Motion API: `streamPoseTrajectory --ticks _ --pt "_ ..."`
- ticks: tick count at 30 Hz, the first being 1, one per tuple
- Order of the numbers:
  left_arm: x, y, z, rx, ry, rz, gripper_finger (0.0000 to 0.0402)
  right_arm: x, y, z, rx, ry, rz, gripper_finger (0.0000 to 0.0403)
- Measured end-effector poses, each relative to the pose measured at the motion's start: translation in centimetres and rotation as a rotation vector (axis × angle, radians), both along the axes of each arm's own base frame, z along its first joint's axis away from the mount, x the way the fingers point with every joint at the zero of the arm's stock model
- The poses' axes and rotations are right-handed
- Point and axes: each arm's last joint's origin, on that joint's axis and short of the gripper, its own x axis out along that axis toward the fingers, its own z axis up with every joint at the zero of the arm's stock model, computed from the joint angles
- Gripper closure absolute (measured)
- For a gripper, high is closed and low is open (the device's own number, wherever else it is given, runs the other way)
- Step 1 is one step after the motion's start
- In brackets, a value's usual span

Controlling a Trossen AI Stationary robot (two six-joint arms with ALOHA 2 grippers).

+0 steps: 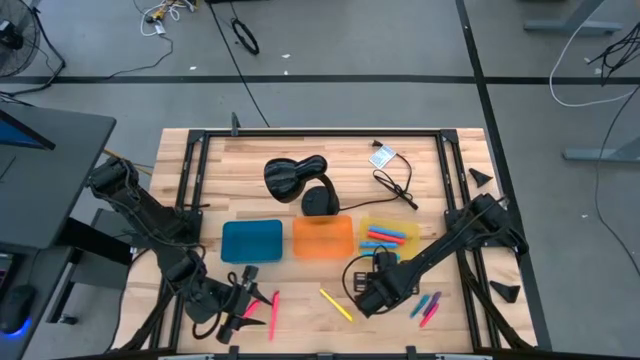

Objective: Pick & Place Markers
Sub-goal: Put the green pen into the orange bin

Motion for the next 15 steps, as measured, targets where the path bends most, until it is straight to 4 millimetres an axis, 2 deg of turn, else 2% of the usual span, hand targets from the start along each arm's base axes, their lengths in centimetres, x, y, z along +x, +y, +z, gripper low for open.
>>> streamPoseTrajectory --ticks 7,15 --pt "-0.3 -0.17 -0.15 0.007 0.019 -0.026 0.0179 0.41 -0.07 -0.49 0.034 0.018 0.02 0.0233" --pt "-0.46 -0.25 -0.24 0.014 0.027 -0.034 0.0179 0.52 0.18 -0.47 0.068 0.011 0.079 0.0299"
